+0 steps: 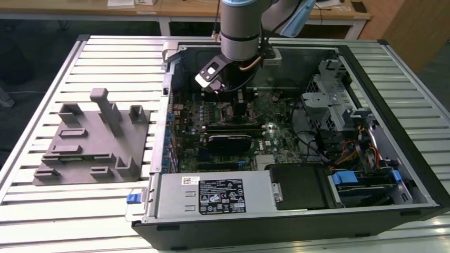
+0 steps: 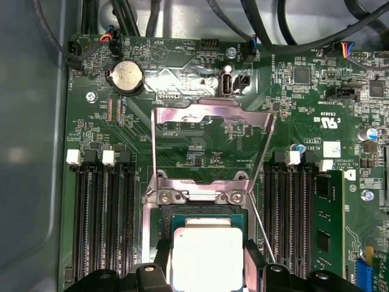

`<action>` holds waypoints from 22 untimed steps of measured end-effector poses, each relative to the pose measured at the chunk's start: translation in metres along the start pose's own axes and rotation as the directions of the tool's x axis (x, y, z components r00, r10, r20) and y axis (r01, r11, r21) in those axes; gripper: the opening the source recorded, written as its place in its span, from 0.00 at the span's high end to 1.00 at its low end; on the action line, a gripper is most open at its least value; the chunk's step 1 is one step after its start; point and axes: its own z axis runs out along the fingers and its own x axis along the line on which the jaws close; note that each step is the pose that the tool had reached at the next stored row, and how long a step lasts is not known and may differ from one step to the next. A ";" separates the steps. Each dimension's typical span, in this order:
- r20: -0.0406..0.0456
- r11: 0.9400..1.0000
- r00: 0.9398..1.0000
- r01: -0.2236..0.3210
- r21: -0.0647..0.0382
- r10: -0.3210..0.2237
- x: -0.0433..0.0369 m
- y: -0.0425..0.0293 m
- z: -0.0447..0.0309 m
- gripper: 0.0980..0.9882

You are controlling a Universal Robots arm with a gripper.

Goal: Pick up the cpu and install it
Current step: 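Place the cpu into insertion slot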

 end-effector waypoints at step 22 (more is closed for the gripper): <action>-0.008 1.000 1.000 0.000 0.000 0.000 0.0003 0.0015 0.0025 0.50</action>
